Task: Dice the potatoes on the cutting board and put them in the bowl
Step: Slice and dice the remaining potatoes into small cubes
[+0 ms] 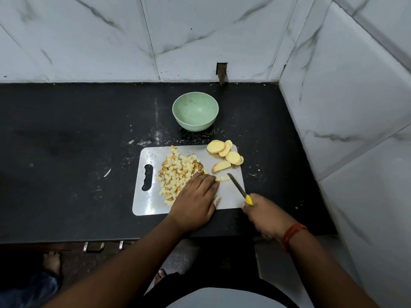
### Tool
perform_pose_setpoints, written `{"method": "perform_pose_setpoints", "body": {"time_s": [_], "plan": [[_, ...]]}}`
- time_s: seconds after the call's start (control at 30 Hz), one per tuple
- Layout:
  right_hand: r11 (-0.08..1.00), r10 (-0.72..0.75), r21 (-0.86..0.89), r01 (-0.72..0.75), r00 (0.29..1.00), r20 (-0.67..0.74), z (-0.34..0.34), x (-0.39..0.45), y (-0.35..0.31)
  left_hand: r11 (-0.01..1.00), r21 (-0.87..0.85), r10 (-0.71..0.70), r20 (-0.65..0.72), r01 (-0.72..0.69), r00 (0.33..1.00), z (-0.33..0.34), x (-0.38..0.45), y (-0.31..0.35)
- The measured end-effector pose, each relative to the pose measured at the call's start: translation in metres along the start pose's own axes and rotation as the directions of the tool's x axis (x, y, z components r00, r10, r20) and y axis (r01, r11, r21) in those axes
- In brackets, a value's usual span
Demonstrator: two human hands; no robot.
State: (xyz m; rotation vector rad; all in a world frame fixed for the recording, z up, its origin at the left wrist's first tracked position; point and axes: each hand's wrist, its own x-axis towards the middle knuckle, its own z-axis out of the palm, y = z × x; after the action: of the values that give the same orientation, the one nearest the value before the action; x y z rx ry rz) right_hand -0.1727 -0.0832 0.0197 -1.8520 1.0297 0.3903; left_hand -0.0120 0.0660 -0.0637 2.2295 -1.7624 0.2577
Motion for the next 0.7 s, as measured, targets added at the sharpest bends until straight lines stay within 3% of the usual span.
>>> {"method": "perform_pose_setpoints", "body": {"time_s": [0.17,0.27,0.33,0.43,0.7], "plan": [[0.997,-0.008,0.071,0.014,0.997,-0.077,-0.010,0.006,0.002,0.995,-0.095,0.022,-0.027,-0.025,0.999,-0.007,0.009,0.009],[0.987,-0.001,0.160,0.020,0.993,-0.115,-0.013,0.007,0.003,0.986,-0.133,0.108,0.055,-0.100,0.993,-0.007,0.028,0.024],[0.984,-0.003,0.177,0.024,0.994,-0.113,-0.014,0.007,0.003,0.987,-0.096,0.139,0.138,-0.126,0.981,-0.002,0.038,0.030],[0.984,-0.003,0.177,0.020,0.996,-0.094,-0.015,0.004,0.003,0.997,0.033,0.066,0.206,-0.074,0.976,0.002,0.044,0.028],[0.990,-0.003,0.140,0.011,0.998,-0.060,-0.014,0.007,0.008,0.995,0.097,0.007,0.026,-0.009,1.000,-0.006,0.025,0.004]]}}
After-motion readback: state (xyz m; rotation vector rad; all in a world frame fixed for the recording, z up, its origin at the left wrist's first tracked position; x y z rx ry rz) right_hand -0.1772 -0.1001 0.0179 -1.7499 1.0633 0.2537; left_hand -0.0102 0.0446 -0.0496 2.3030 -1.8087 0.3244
